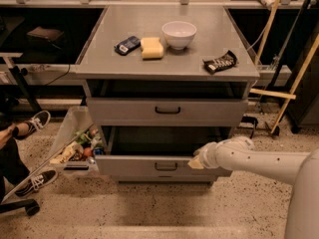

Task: Open middle drawer

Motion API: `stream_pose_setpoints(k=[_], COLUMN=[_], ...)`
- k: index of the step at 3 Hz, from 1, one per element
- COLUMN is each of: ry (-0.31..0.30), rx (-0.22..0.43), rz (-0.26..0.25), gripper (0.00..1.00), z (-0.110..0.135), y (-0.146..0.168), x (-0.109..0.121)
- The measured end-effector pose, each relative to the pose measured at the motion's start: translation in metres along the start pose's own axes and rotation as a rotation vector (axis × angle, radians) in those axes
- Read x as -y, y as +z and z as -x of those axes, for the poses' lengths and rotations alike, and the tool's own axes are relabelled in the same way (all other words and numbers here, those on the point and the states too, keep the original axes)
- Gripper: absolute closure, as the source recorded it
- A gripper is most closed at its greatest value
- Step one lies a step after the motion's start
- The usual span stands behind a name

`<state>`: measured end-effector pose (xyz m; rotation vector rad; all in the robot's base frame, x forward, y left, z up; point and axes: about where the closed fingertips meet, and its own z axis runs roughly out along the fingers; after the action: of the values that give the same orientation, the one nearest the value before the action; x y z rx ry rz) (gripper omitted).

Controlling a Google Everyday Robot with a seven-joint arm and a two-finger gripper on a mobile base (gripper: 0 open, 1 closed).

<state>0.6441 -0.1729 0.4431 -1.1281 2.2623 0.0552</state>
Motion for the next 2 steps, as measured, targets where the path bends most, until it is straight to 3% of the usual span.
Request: stream_pose_setpoints(k=[2], ry=[0.000], rx=[0.004], rz=[-0.001], gripper=[1.00], z=[-0.0056], y=[-0.0034], x=[-0.0037])
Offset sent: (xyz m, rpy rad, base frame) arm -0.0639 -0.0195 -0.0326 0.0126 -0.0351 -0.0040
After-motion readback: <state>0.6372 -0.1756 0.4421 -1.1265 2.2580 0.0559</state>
